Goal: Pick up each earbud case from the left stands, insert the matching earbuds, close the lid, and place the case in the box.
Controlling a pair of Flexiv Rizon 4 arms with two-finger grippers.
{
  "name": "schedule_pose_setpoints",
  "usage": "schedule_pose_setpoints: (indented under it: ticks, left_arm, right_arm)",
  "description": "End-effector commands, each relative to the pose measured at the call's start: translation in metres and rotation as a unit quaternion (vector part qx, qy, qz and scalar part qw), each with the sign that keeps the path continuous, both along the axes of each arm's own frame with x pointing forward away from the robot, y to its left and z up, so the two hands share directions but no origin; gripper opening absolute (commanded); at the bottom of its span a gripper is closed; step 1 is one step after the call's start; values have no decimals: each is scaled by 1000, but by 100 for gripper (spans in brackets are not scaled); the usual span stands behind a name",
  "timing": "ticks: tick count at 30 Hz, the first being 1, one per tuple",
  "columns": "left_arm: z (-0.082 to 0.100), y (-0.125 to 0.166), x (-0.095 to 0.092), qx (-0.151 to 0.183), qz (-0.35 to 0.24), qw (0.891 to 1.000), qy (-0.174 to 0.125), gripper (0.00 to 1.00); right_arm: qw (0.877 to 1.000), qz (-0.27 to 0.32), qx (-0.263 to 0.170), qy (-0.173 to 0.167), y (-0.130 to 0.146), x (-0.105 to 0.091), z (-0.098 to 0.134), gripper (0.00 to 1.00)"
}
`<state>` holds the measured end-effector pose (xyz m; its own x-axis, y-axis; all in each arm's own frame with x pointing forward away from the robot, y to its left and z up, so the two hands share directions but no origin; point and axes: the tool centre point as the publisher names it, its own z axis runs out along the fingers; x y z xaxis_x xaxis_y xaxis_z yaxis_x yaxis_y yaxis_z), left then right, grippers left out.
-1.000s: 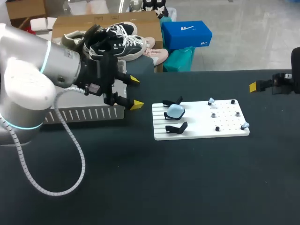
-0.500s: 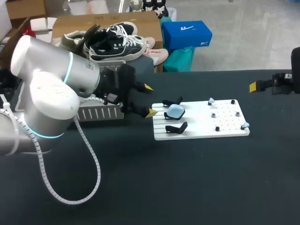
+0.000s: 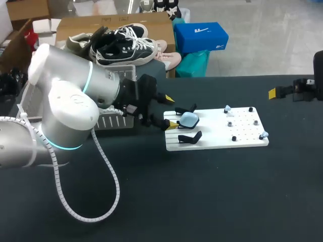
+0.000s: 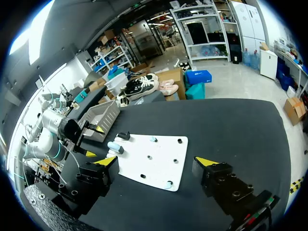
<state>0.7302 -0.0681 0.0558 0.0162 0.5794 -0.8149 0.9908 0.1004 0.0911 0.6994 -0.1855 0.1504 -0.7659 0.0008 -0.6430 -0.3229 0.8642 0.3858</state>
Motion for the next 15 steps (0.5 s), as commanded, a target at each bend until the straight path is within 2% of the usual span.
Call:
schedule_pose_setpoints:
  ticks: [1,8,15]
  left_arm:
    - [-11,-9,11,-5,-5,1000,1,100]
    - [-19,-19,18,-7,-6,1000,-9,100]
    - [-24,-26,20,-11,-13,1000,-5,100]
  right_arm:
    - [1000,1,0,0,0,1,-1,100]
    - [1000,1,0,0,0,1,-1,100]
    - [1000,1,0,0,0,1,-1,100]
